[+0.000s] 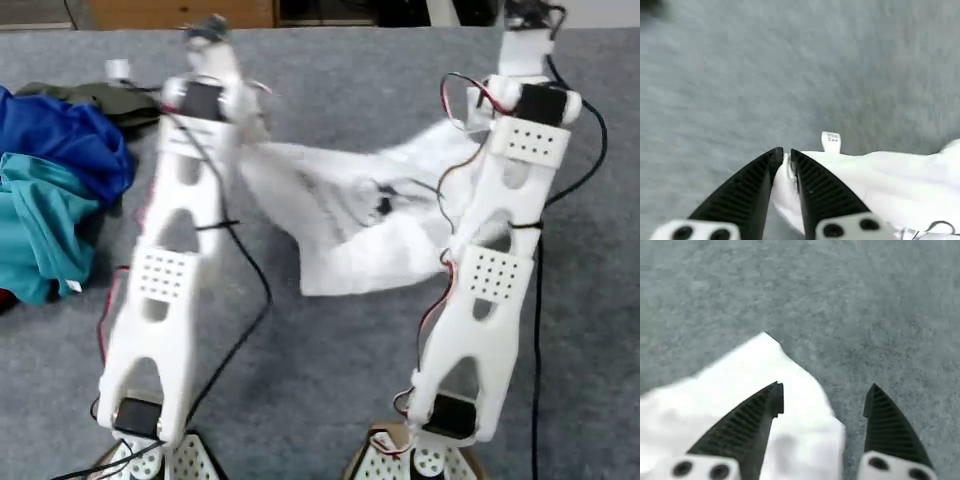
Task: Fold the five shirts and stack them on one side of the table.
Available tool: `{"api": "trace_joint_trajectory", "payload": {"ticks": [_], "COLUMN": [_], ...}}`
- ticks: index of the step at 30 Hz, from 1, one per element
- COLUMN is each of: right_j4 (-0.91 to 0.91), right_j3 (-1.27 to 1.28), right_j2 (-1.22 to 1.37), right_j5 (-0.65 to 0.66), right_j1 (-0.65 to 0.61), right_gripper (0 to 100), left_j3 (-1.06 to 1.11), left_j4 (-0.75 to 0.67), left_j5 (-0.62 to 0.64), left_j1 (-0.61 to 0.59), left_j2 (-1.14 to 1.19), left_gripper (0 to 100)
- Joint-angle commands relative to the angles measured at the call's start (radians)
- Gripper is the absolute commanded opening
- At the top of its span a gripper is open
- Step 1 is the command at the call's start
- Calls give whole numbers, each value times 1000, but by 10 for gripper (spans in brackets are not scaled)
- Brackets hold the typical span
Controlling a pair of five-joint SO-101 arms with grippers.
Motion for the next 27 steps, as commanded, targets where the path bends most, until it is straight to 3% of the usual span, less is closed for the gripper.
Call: {"api": "trace_joint_trajectory", "payload": {"ticks": [1, 9, 20, 22, 25, 27], "right_j4": [41, 167, 147, 166, 167, 169], "right_j3": [-25, 59, 211, 217, 211, 226], "right_j2": [-81, 10, 160, 188, 189, 180], "right_j5": [54, 57, 51, 51, 55, 74], "right_j1": [-30, -84, -199, -171, -107, -65], "right_gripper": [263, 263, 257, 193, 13, 26], "left_j3": [-46, 87, 91, 94, 101, 104], "left_j4": [17, 12, 5, 17, 17, 17], "left_j5": [-31, -84, -87, -87, -87, -89], "left_j1": [-98, -124, -129, -132, -147, -150], "left_j2": [-139, -124, 7, 25, 27, 28], "left_gripper": [19, 19, 19, 19, 19, 19]}}
